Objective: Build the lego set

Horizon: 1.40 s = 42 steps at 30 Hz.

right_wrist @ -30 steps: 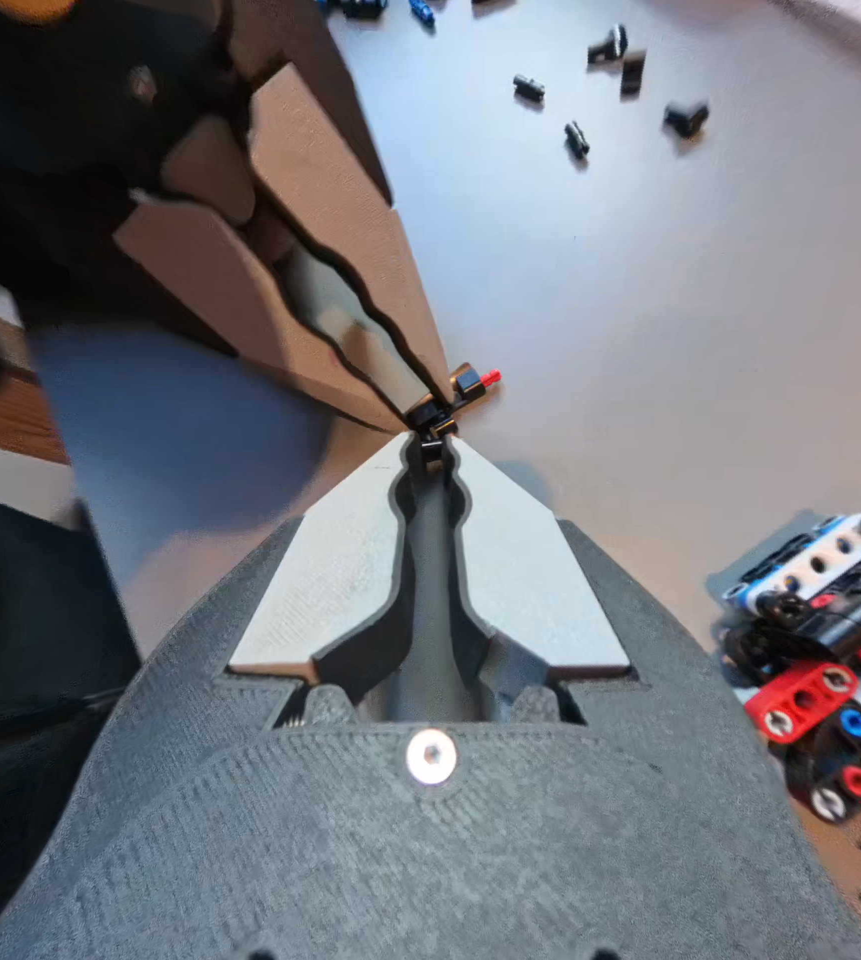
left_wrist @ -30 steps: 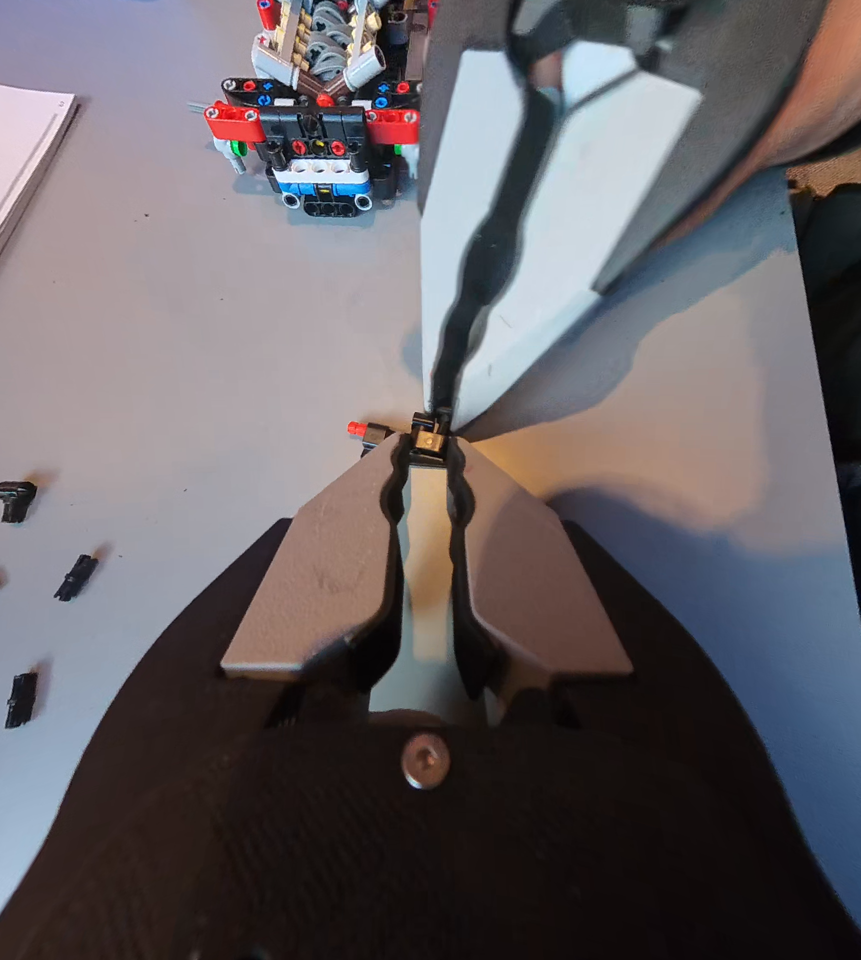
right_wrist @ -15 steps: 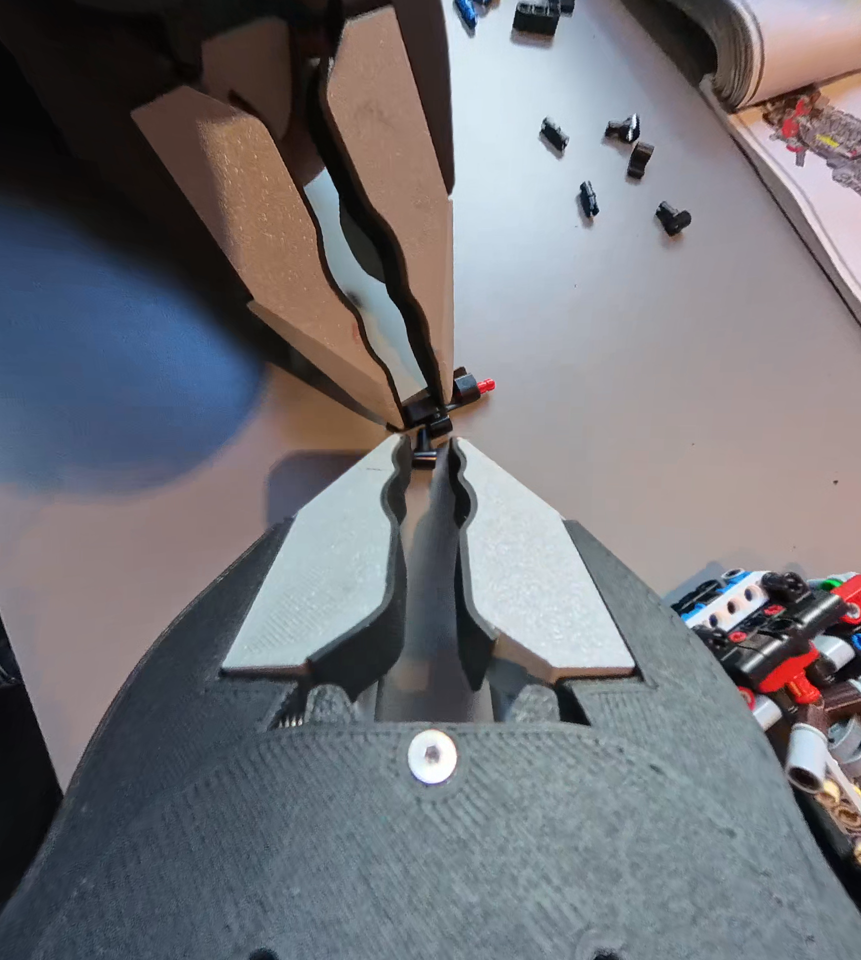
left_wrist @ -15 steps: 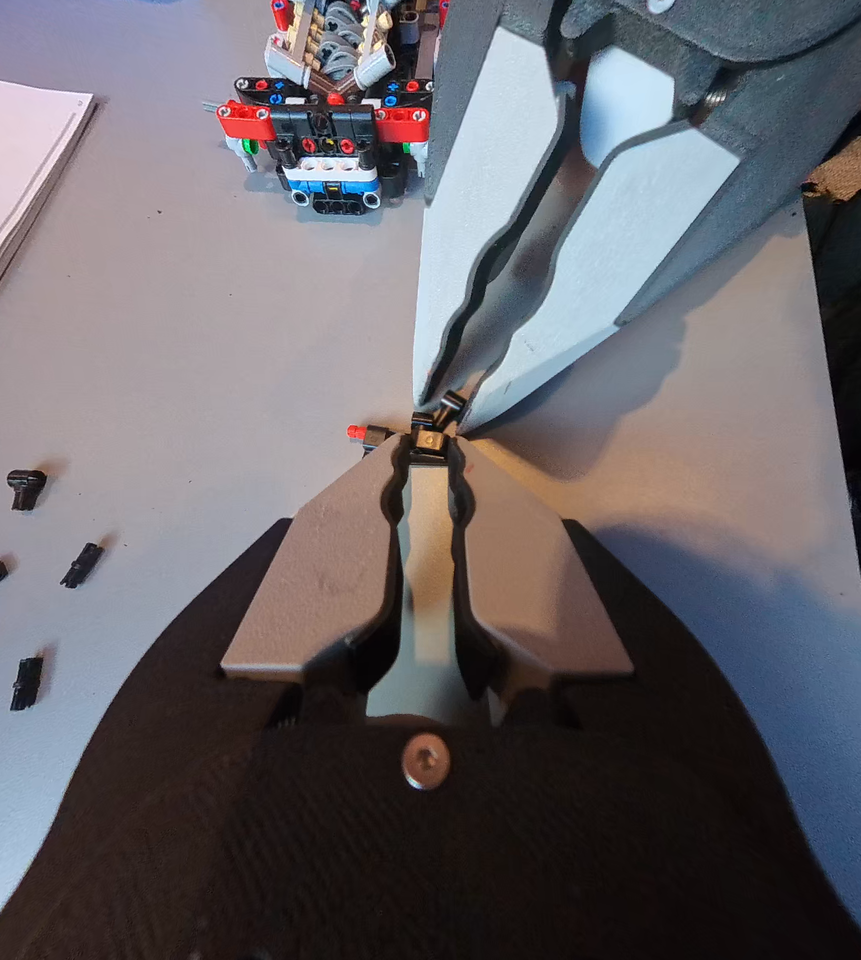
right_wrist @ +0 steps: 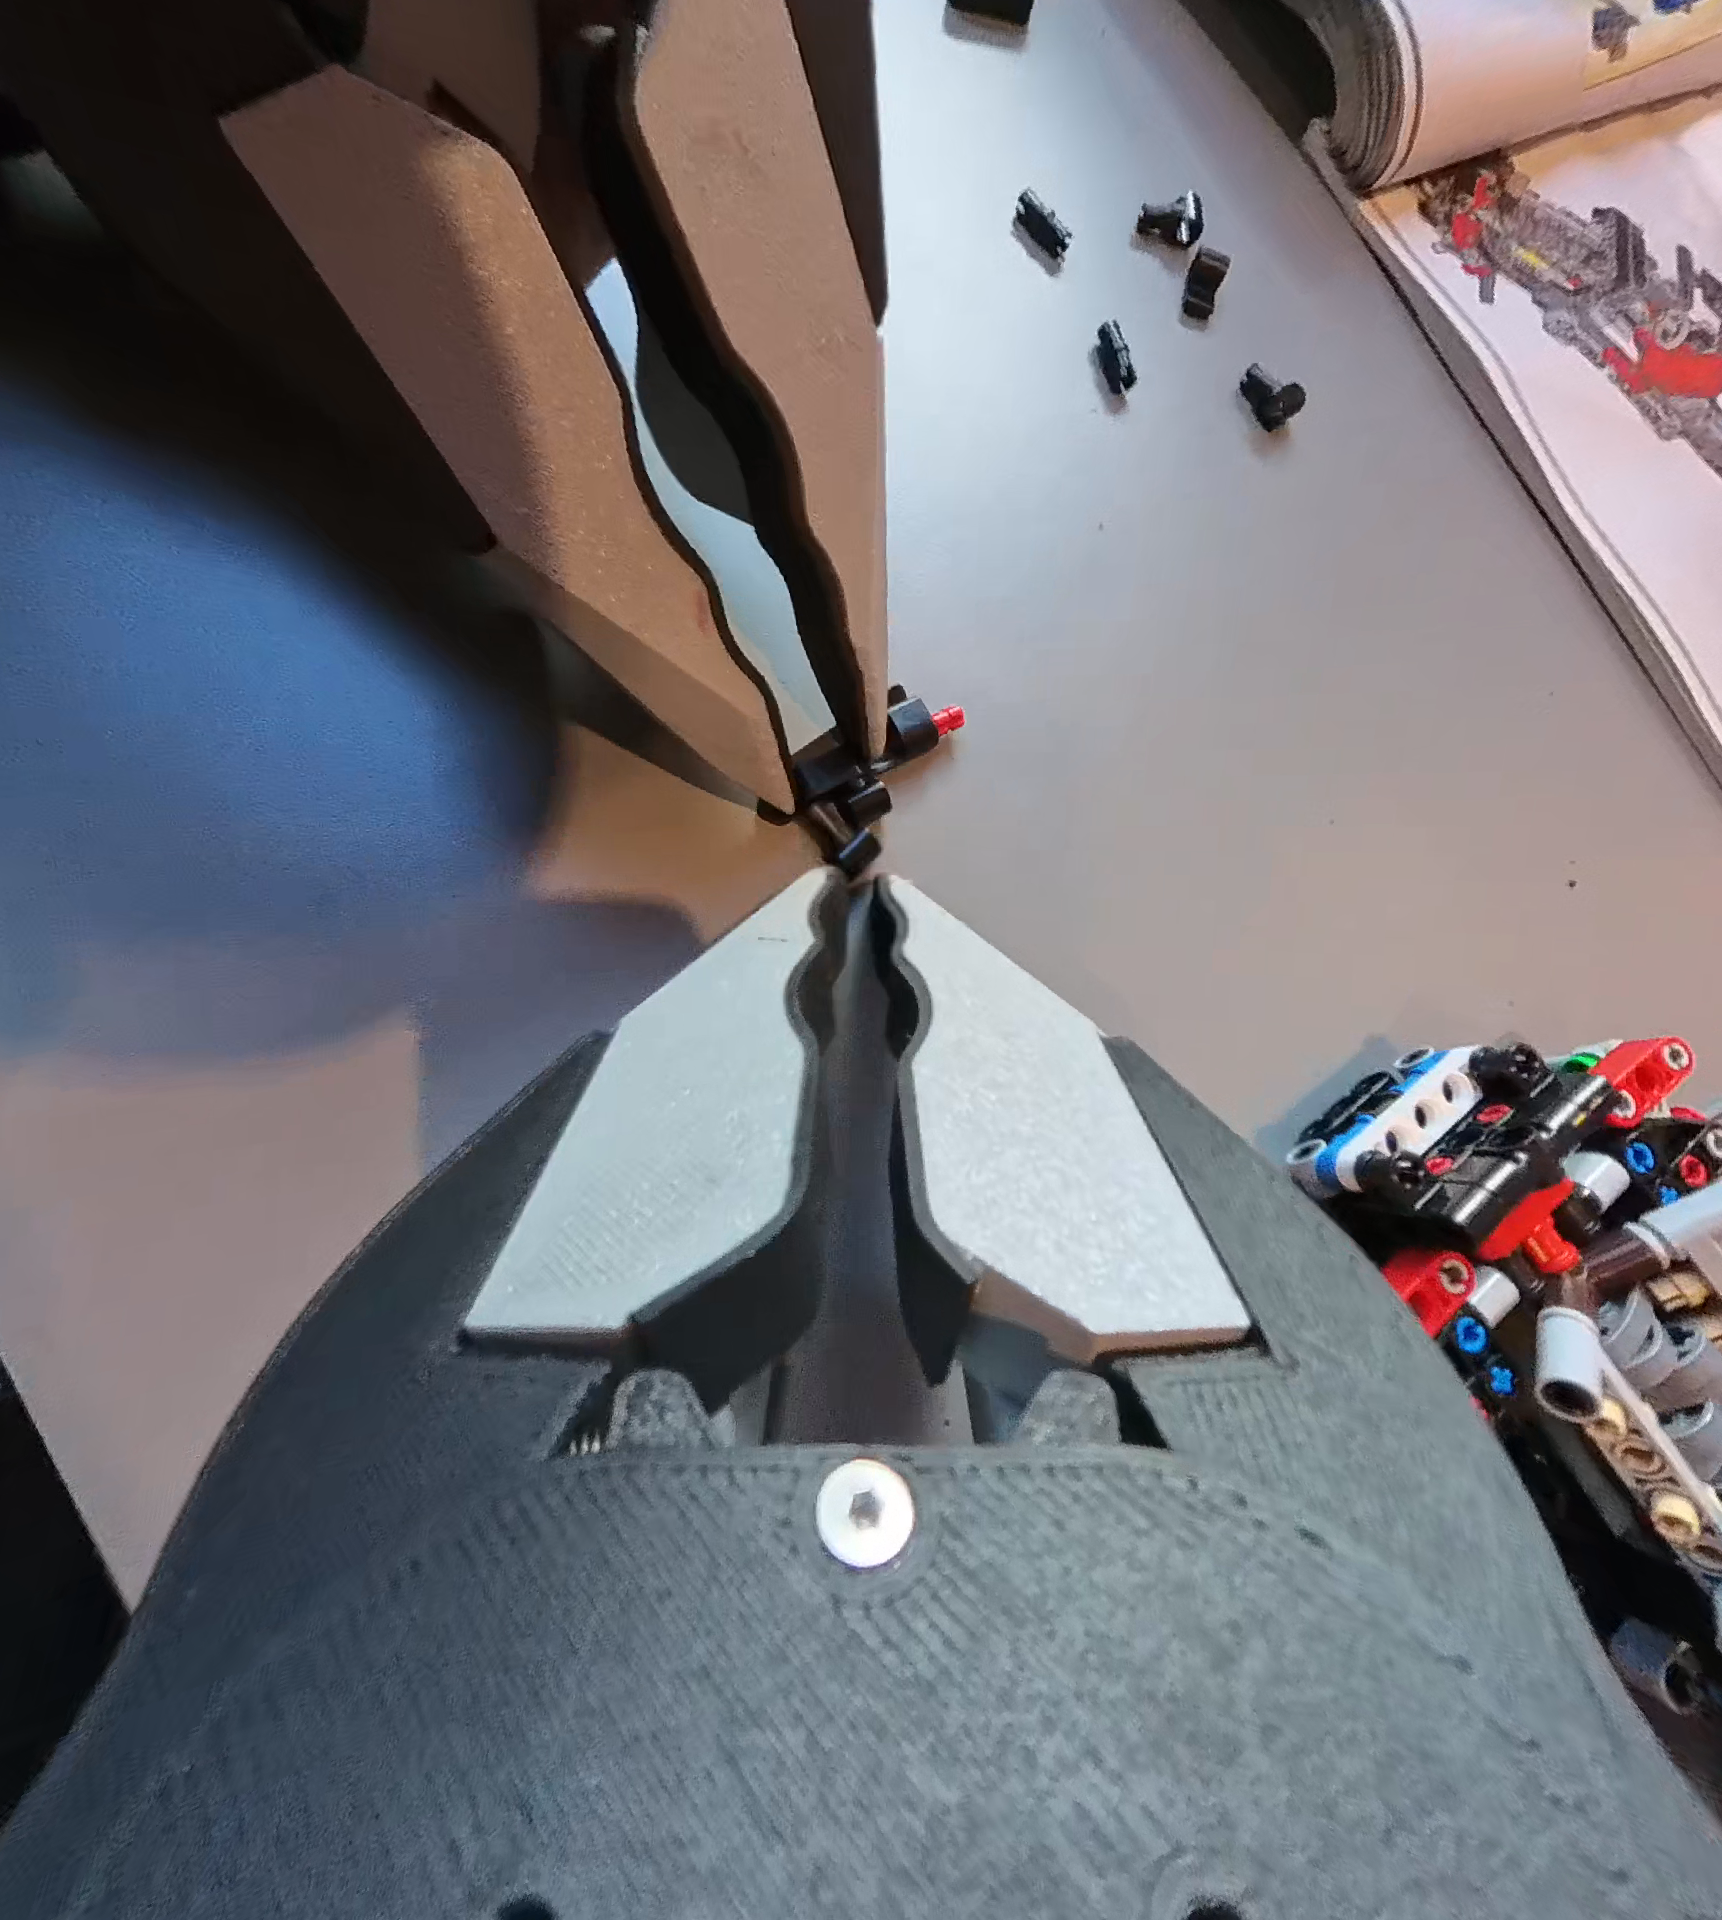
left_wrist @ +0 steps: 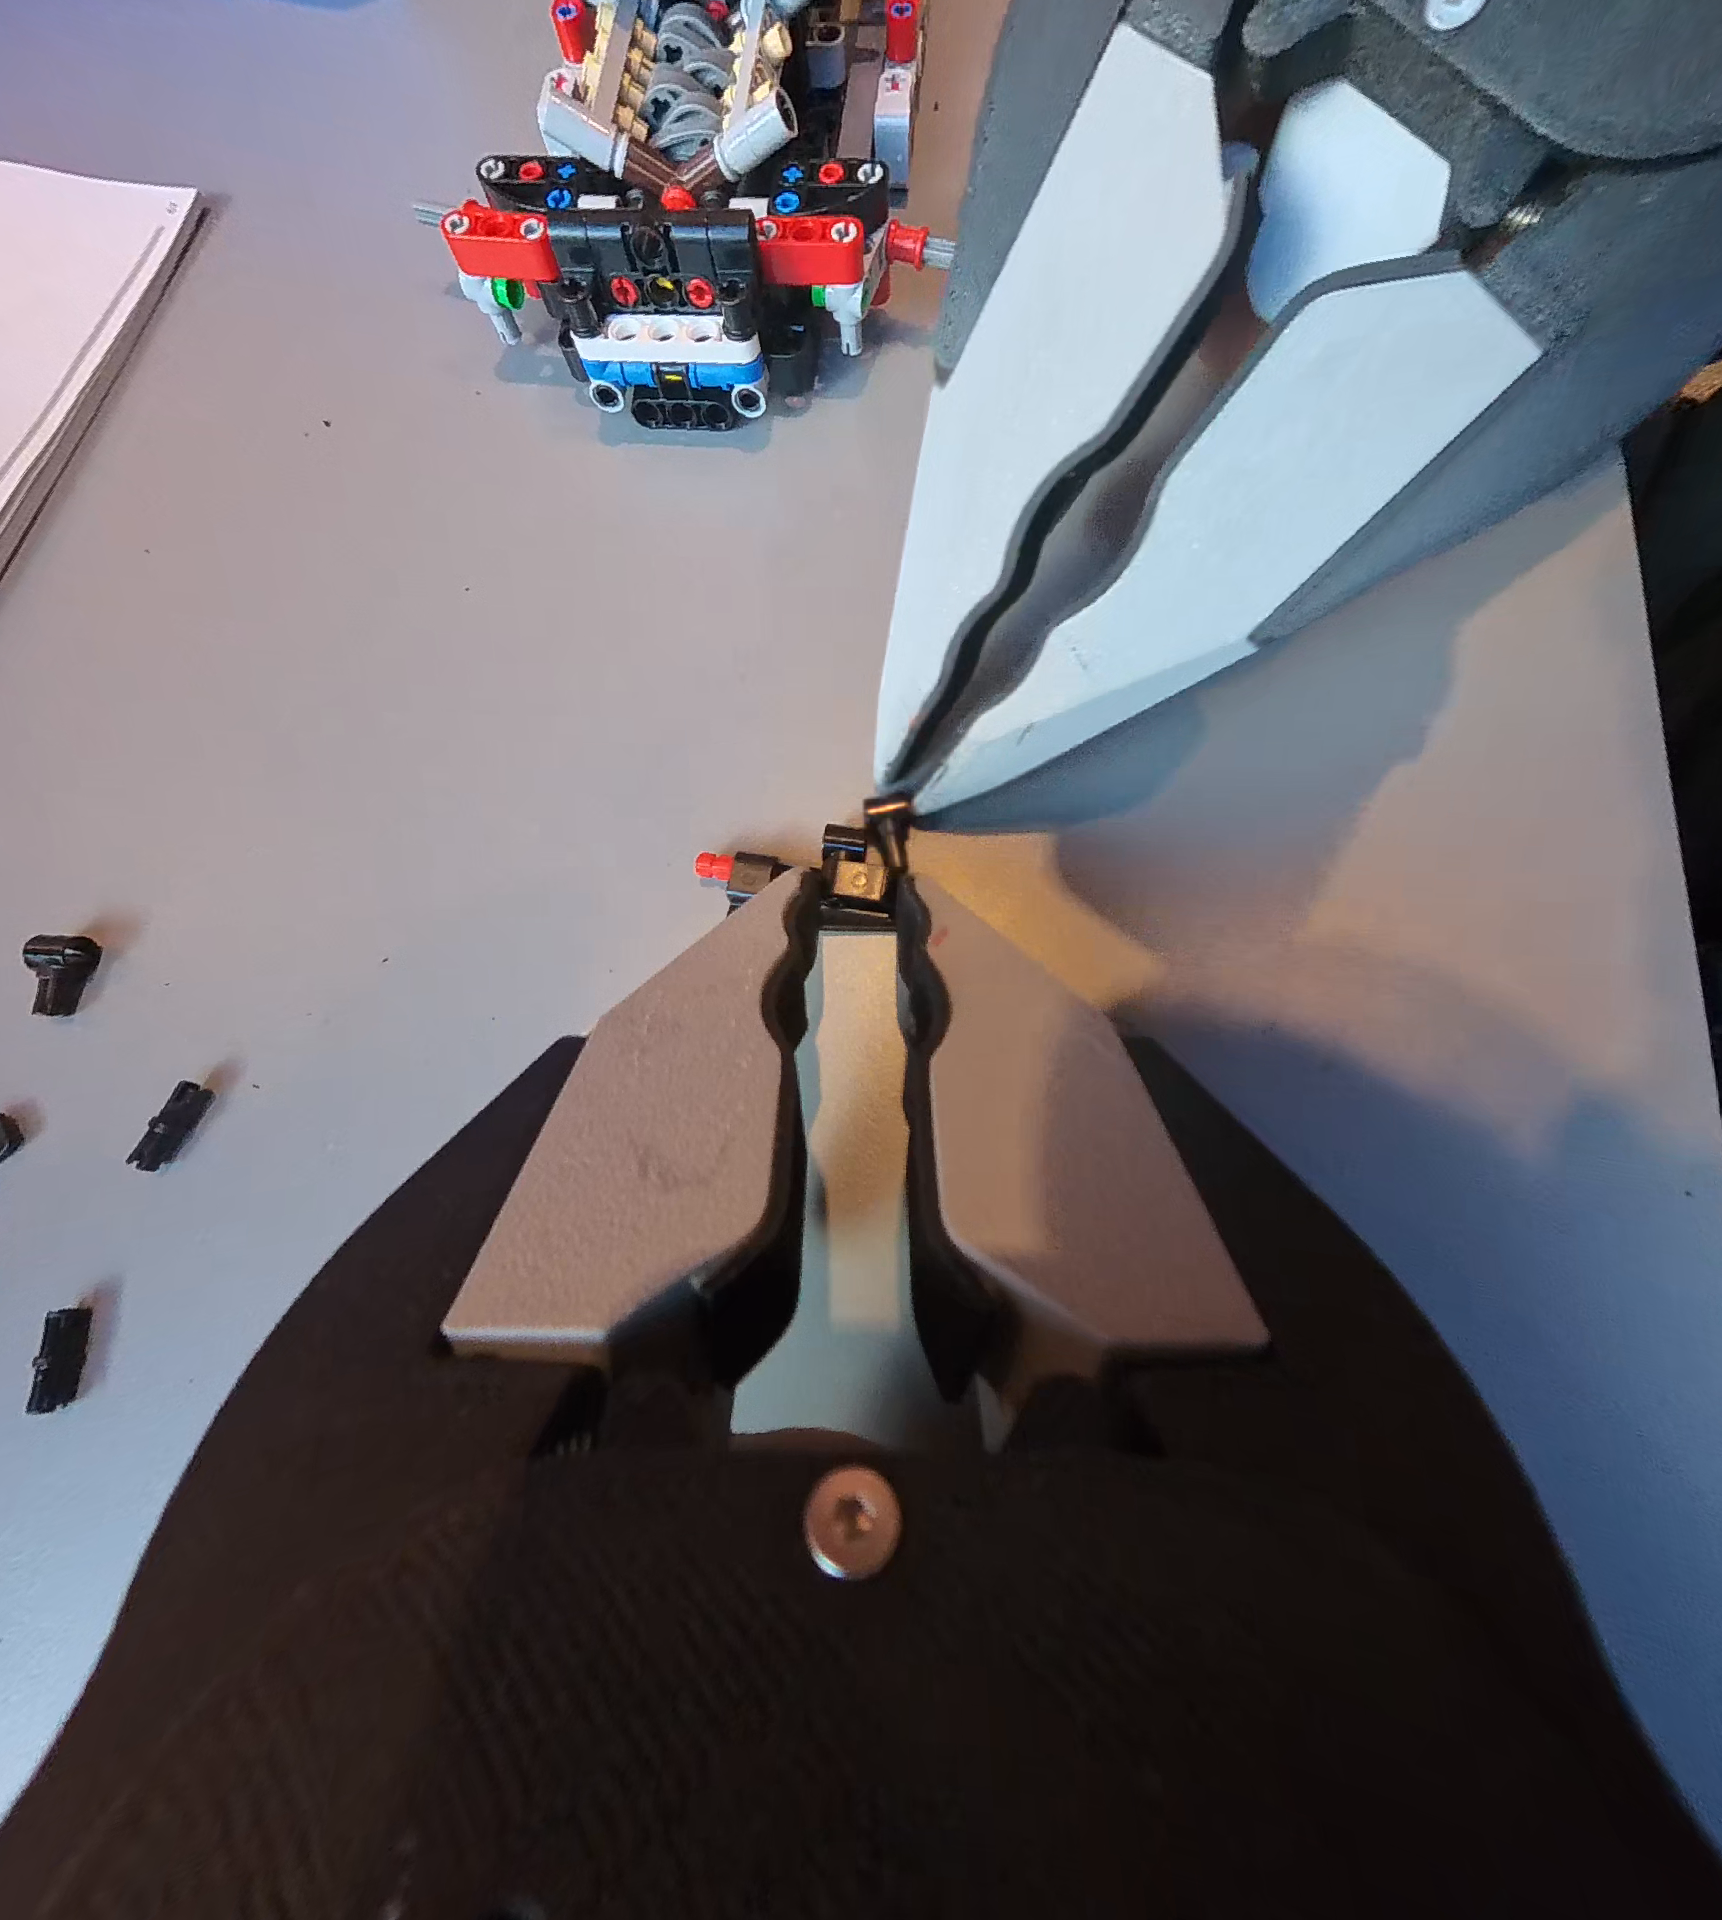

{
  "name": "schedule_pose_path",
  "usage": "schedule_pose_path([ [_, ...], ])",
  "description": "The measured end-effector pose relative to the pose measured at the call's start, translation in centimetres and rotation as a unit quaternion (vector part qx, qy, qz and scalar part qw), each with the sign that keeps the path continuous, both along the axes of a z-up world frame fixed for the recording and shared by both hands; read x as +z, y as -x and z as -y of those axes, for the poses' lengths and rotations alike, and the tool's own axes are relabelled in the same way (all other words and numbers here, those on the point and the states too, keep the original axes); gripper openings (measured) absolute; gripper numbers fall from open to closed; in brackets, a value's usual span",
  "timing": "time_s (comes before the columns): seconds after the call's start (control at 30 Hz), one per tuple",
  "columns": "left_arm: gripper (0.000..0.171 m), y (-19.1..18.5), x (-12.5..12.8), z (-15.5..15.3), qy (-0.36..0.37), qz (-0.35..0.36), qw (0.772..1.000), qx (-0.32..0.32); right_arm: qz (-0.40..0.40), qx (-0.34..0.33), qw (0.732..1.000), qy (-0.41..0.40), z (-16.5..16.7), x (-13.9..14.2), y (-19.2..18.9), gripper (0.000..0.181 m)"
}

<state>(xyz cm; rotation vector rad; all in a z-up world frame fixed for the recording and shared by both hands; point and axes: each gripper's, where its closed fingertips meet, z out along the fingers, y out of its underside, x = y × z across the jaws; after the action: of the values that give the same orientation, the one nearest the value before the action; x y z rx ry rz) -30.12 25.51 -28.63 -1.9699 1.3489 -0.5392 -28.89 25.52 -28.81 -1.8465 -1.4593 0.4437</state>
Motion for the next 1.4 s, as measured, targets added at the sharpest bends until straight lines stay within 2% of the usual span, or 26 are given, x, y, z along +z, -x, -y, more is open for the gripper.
schedule_pose_path([
  [0.6, 0.011, 0.0, 0.0, 0.0, 0.002, 0.0, 1.0, 0.001, 0.022, 0.053, 0.998, 0.003, -0.1, 0.0, 0.5, 0.004],
  [1.0, 0.012, 0.4, 0.0, -0.7, 0.002, 0.0, 0.998, 0.065, -0.013, -0.034, 0.999, 0.033, -0.6, 0.0, 0.5, 0.003],
  [1.4, 0.011, 0.5, 0.0, -1.3, 0.008, 0.003, 0.993, 0.114, -0.022, -0.09, 0.995, 0.046, -1.2, 0.0, 0.9, 0.002],
])
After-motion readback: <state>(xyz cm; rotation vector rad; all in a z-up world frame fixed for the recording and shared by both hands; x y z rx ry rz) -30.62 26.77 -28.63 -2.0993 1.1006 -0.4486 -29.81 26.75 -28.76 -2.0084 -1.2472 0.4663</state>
